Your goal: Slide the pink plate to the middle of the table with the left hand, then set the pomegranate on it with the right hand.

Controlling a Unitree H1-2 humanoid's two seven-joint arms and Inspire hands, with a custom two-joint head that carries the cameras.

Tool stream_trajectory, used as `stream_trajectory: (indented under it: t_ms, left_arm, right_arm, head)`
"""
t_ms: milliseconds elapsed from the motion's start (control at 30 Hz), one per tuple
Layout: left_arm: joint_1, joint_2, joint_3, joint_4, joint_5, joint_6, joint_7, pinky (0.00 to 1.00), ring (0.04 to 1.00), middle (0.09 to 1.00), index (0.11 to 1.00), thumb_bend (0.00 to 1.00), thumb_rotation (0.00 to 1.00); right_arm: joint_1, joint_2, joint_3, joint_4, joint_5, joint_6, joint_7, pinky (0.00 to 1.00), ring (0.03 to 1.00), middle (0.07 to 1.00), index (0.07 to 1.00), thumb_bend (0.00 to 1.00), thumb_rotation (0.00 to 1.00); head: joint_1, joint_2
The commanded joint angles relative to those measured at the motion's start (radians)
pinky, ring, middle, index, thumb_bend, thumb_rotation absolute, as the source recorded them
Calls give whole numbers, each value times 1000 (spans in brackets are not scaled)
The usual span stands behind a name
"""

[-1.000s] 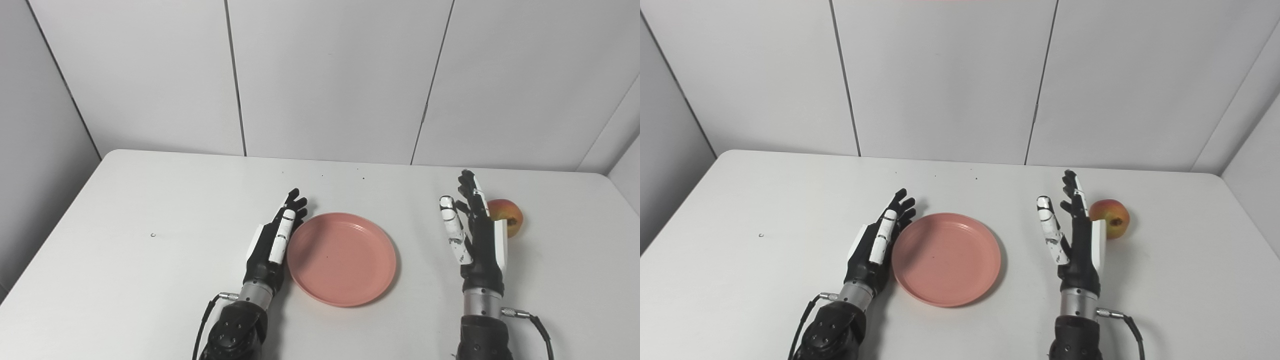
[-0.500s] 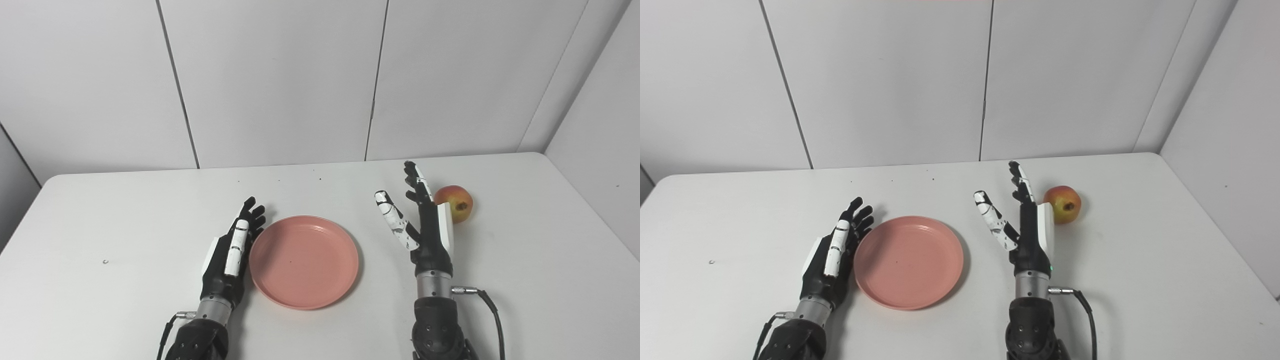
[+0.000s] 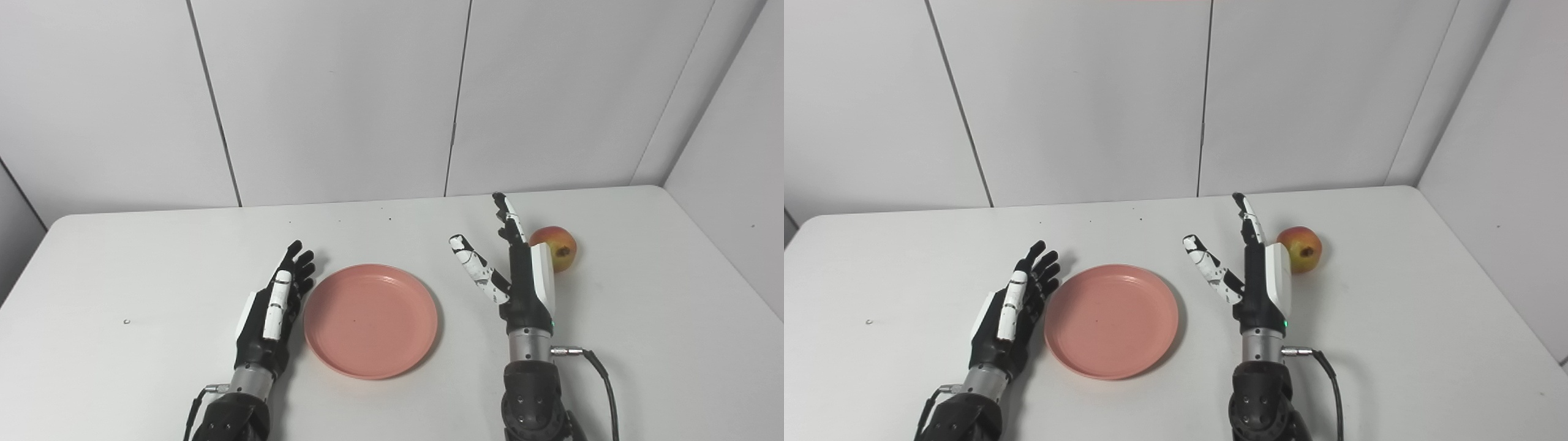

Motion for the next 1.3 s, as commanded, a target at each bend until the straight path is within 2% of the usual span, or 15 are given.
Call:
stream_trajectory:
  t_ms: [0, 167, 433, 633, 833, 1067, 1267]
  left_arm:
    - [-9, -1, 0, -7, -8, -1, -11, 951, 946, 940, 934, 443, 1000]
    - [-6, -4, -1, -15, -3, 8, -5, 946, 943, 934, 928, 454, 1000]
    - [-4, -1, -4, -15, 1, 4, -7, 951, 943, 935, 927, 455, 1000]
    - [-3, 1, -2, -16, -1, 7, -7, 951, 945, 936, 931, 448, 1000]
    - [-4, 1, -1, -13, -4, 5, -10, 952, 947, 941, 934, 448, 1000]
    - [-3, 2, -3, -17, -2, 8, -9, 952, 946, 938, 928, 448, 1000]
    - [-3, 3, -6, -17, 2, 4, -9, 950, 946, 939, 932, 449, 1000]
  right_arm:
    - [-45, -12, -7, -15, -1, -11, -21, 829, 891, 909, 900, 643, 749]
    - [-58, -29, -25, -19, -18, 13, -36, 817, 889, 907, 890, 674, 691]
    - [-64, -68, -40, -48, -60, 56, -37, 856, 901, 913, 896, 685, 559]
    - [-72, -87, -54, -56, -74, 69, -46, 814, 881, 902, 894, 703, 545]
    - [-84, -103, -77, -48, -79, 83, -61, 822, 882, 899, 890, 730, 541]
    - [-105, -158, -98, -72, -97, 183, -24, 823, 894, 915, 905, 726, 567]
    - [-131, -214, -103, -48, -104, 253, -14, 787, 889, 918, 908, 757, 523]
  head:
    - [0, -2]
    - [-1, -2]
    - [-1, -1]
    - [-4, -1]
    - [-5, -3]
    - [-7, -2]
    - [-4, -2]
